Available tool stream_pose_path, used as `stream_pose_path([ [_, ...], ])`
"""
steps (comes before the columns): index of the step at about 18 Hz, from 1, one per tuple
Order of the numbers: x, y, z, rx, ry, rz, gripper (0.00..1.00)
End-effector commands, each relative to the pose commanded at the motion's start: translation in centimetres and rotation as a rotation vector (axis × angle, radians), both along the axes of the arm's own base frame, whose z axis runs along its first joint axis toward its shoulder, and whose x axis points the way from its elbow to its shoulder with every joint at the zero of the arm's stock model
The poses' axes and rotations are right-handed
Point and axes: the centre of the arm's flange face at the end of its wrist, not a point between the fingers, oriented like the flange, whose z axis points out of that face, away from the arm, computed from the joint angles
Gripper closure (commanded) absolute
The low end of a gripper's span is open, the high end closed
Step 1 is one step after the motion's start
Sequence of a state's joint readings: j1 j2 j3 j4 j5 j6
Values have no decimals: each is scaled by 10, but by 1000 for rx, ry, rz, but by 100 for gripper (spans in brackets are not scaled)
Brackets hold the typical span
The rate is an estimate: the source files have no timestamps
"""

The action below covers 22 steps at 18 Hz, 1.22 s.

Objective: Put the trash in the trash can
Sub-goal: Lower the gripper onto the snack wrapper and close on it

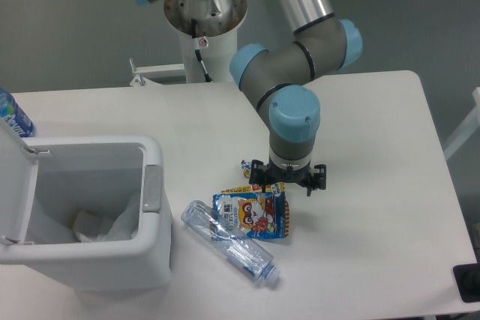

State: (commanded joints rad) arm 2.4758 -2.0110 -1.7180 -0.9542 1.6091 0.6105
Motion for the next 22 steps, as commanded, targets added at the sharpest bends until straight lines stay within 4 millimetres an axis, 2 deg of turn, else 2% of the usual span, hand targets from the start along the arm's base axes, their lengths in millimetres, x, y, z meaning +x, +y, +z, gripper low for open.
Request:
stream_pose_path([
  [4, 10, 9, -14, 4, 18, 5, 0],
  [7, 14, 8, -22, -6, 11, 10, 0],
  [15, 16, 9, -29, -33, 24, 3, 0],
  [17, 18, 10, -31, -47, 39, 6, 10],
  [20, 20, 12, -35, -65, 47, 8, 16],
  [22, 21, 13, -35, -67, 47, 6, 27],
])
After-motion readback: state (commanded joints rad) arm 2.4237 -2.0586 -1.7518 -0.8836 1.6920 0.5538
